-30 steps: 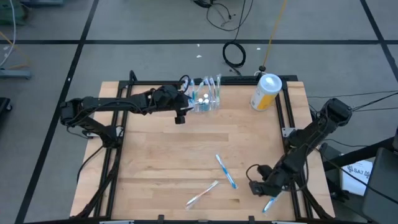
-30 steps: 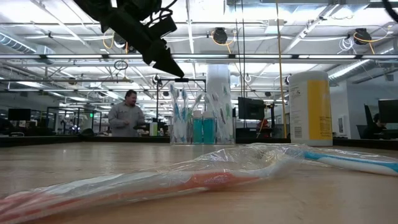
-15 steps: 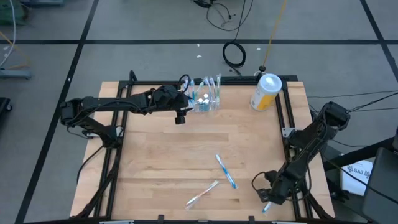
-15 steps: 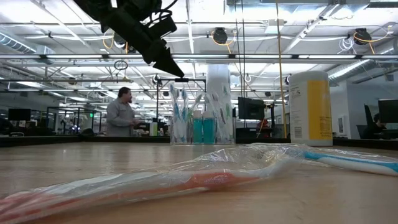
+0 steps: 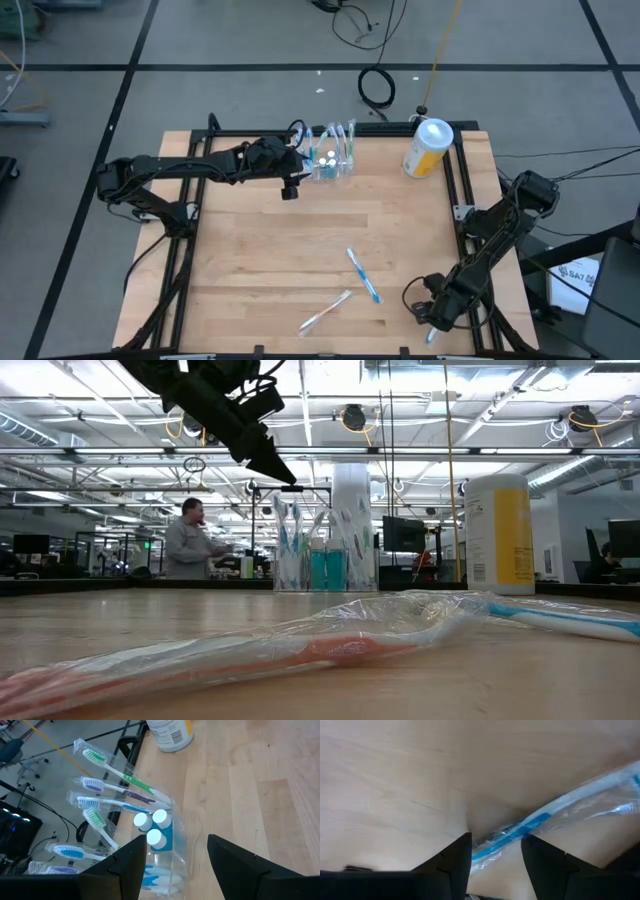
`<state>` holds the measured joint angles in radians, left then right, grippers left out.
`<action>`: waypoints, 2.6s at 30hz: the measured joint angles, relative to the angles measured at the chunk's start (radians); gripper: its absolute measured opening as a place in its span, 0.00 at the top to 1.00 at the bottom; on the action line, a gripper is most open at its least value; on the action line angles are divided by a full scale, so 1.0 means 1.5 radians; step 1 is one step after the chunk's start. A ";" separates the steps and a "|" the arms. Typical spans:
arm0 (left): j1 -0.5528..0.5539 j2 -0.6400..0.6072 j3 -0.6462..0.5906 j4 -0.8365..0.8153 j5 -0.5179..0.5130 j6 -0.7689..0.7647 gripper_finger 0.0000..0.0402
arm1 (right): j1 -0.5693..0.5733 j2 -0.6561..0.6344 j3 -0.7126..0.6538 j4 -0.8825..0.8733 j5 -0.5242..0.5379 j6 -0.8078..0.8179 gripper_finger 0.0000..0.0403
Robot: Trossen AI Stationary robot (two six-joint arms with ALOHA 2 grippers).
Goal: Pick & Place toothbrushing station
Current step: Put the blue toothbrush into the transparent organizer
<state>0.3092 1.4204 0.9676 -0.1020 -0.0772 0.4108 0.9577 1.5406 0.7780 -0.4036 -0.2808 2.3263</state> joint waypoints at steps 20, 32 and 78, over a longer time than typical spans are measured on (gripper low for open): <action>0.000 0.000 0.000 0.000 0.000 0.004 0.46 | -0.006 -0.001 0.001 -0.010 0.136 -0.118 0.96; 0.000 0.000 0.000 0.001 0.000 0.004 0.46 | -0.053 -0.050 -0.001 -0.026 0.156 -0.248 0.98; -0.149 -0.042 -0.001 -0.187 -0.398 -0.208 0.46 | -0.599 -0.182 0.000 0.379 0.621 -1.568 0.95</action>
<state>0.0860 1.3582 0.9668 -0.3822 -0.6749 0.0986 0.0594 1.2678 0.7780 0.1651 0.6505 -0.0262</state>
